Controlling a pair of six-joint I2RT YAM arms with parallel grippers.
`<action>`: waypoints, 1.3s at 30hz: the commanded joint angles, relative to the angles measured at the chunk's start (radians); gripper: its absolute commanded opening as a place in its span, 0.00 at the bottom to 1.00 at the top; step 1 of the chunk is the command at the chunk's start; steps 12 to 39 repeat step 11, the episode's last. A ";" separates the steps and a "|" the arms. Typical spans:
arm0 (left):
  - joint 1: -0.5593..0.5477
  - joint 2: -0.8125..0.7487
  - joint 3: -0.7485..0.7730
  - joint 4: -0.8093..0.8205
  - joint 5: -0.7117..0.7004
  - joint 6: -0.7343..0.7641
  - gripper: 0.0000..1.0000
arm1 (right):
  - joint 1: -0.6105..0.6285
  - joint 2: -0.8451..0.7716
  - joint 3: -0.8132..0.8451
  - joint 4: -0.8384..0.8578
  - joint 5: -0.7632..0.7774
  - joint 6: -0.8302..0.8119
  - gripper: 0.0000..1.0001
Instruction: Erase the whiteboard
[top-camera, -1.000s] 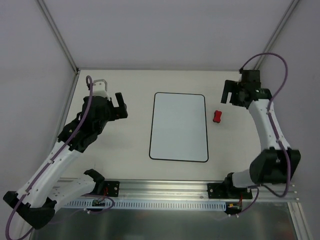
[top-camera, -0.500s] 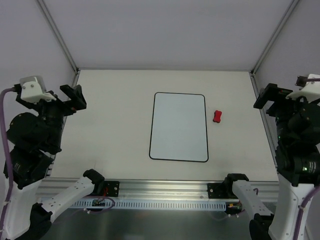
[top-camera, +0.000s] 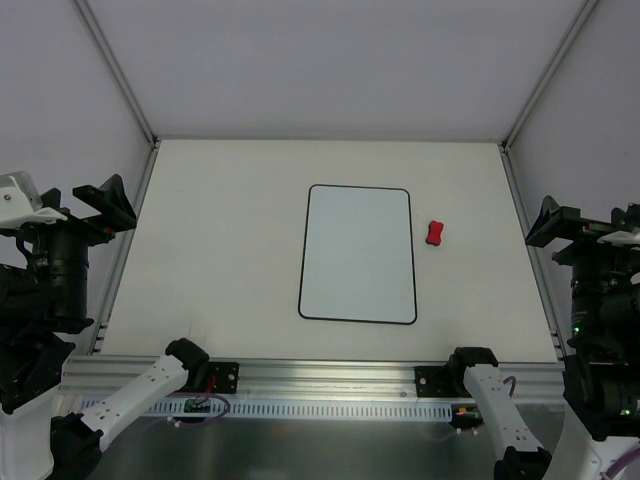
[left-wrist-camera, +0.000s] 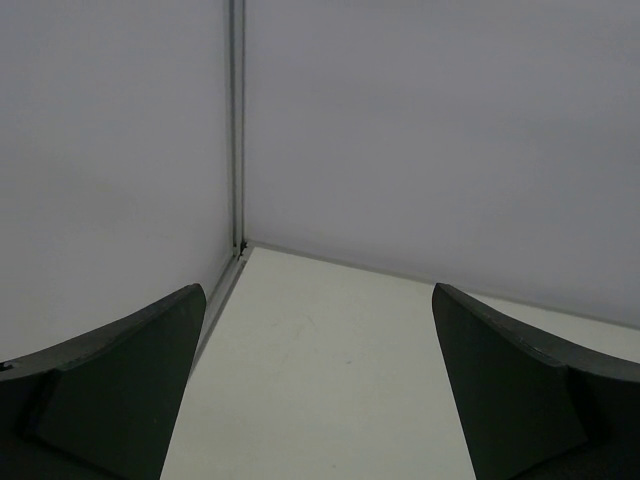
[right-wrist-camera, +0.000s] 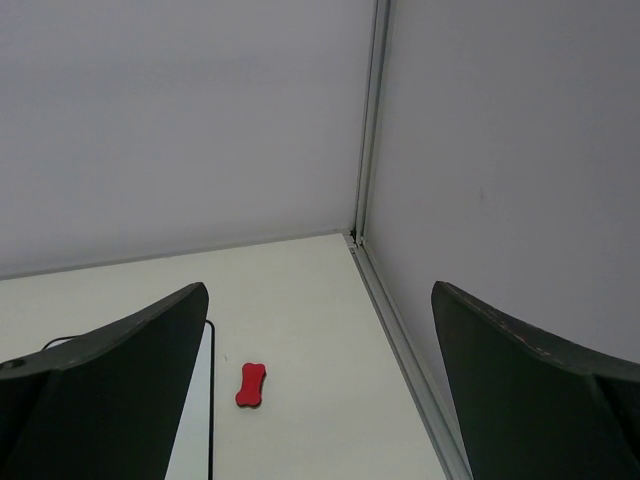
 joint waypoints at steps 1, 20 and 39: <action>0.008 -0.003 0.016 0.005 -0.021 0.036 0.99 | -0.004 -0.001 0.006 0.060 -0.024 -0.017 0.99; 0.010 -0.007 -0.015 0.003 0.007 0.004 0.99 | -0.005 0.007 -0.008 0.072 -0.050 0.009 0.99; 0.010 -0.007 -0.015 0.003 0.007 0.004 0.99 | -0.005 0.007 -0.008 0.072 -0.050 0.009 0.99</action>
